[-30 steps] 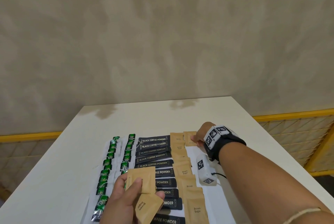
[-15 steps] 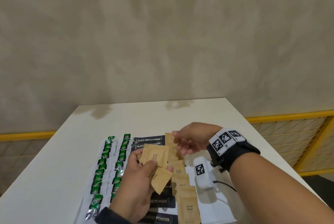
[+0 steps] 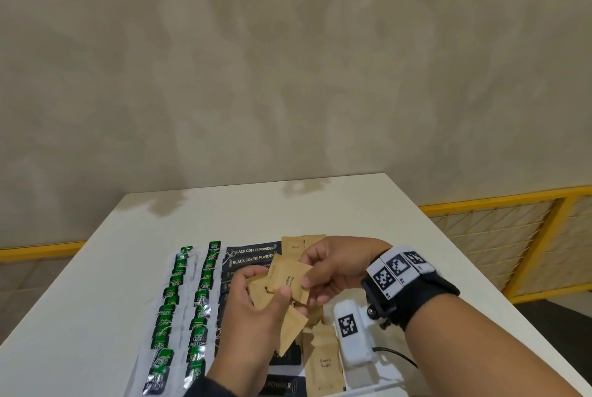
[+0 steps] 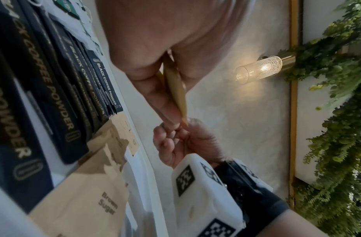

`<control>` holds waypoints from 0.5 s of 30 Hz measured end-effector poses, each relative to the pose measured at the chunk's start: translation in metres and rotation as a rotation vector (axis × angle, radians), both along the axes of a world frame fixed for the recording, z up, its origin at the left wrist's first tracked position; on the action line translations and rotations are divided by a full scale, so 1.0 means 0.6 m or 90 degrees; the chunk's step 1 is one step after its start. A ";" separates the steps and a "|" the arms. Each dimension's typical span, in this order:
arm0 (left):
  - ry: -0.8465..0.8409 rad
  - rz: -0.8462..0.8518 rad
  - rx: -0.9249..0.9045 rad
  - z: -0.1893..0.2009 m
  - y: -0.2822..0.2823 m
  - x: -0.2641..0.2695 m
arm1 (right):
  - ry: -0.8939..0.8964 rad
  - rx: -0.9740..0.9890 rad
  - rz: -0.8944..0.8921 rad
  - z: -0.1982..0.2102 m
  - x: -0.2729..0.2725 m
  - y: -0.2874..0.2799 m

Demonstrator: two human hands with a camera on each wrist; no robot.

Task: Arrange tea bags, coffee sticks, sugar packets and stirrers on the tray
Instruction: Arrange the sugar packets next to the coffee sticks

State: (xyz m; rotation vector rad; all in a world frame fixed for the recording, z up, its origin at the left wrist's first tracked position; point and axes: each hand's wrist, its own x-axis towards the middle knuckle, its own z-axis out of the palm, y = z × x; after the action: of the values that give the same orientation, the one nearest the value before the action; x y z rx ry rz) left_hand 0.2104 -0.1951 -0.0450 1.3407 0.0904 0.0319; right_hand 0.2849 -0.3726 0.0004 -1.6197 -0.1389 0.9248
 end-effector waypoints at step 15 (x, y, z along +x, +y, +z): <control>0.088 -0.044 -0.025 -0.010 0.001 -0.015 | -0.019 0.006 -0.024 -0.014 -0.017 0.012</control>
State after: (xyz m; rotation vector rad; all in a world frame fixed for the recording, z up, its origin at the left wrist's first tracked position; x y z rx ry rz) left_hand 0.2012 -0.1946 -0.0511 1.3054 0.1606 -0.1197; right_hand 0.2746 -0.3654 -0.0081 -1.6224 -0.1328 0.8691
